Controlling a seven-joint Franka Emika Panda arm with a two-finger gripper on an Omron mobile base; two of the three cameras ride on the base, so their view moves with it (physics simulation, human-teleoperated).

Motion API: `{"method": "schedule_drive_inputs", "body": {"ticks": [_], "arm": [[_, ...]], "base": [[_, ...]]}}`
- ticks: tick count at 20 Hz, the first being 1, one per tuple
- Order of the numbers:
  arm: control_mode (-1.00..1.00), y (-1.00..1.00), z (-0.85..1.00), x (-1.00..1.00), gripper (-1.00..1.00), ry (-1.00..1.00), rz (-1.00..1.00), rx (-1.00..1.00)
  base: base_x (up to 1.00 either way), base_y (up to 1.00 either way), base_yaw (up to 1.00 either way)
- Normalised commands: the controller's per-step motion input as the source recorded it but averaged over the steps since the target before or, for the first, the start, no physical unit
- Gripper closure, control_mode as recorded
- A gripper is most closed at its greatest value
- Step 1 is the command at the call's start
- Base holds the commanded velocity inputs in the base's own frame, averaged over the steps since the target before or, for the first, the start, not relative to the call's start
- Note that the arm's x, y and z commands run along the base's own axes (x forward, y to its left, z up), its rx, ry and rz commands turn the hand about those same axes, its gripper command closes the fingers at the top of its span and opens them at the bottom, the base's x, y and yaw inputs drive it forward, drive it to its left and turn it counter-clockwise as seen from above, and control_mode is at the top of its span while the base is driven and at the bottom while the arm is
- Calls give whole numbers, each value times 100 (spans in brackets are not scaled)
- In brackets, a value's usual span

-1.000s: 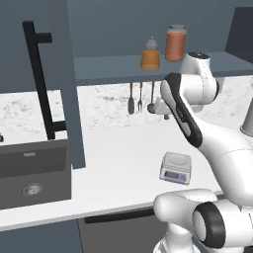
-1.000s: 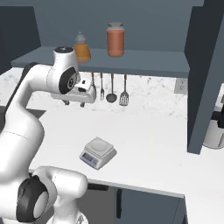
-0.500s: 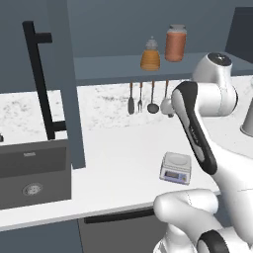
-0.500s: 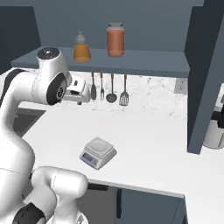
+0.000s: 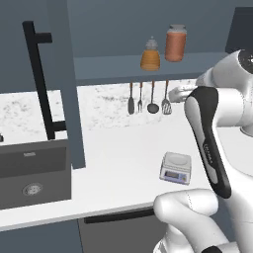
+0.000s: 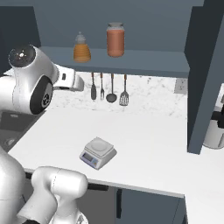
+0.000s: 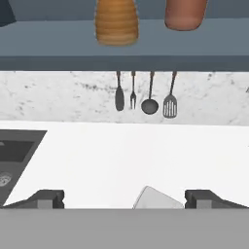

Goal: Pick the honey bottle and place it on the digital scale for weighing, and close the cabinet.

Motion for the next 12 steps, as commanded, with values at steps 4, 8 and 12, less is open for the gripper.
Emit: {"method": "schedule_drive_inputs", "body": {"ticks": [4,8,12], "arm": [[-100,0,83,-9,-100,-21,0,0],[-100,0,81,0,-100,-19,0,0],[-100,1,61,0,-100,-17,0,0]], "base": [[0,0,0],[0,0,0],[0,0,0]]}}
